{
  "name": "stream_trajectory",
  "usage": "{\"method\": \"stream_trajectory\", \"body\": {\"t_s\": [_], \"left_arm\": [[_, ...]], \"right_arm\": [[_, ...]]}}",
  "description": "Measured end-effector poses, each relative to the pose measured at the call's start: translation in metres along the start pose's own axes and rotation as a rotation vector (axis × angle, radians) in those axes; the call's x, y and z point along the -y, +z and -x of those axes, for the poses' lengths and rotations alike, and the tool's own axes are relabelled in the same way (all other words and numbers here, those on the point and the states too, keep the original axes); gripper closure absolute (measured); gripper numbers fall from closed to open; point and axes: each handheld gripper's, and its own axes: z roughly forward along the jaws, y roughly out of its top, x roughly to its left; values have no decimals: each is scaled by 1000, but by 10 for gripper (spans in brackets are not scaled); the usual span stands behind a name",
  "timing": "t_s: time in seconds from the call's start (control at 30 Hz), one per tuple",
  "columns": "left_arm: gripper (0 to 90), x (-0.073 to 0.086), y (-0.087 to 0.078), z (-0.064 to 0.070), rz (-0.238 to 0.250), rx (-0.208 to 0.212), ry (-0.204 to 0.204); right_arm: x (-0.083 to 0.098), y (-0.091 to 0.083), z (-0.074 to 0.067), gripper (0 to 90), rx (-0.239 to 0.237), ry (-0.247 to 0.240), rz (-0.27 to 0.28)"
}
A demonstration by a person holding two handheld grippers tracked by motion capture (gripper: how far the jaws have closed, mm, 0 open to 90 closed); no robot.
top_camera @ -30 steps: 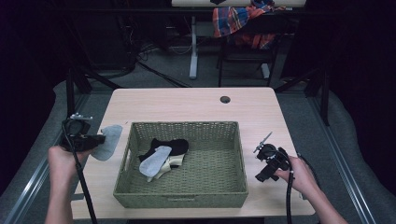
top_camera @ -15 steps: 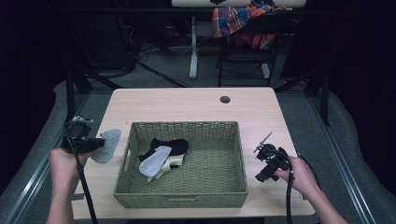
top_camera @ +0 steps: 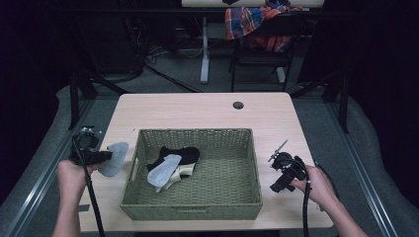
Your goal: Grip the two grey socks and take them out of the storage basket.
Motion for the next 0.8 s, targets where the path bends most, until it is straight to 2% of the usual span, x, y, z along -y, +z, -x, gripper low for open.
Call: {"method": "stream_trajectory", "body": {"t_s": [0.53,0.8], "left_arm": [[854,8,26,-5,-72,4,-21],[853,11,39,-6,-117,7,-14]], "right_arm": [[0,0,0,68,0,0,-1],[0,0,0,69,1,0,-2]]}}
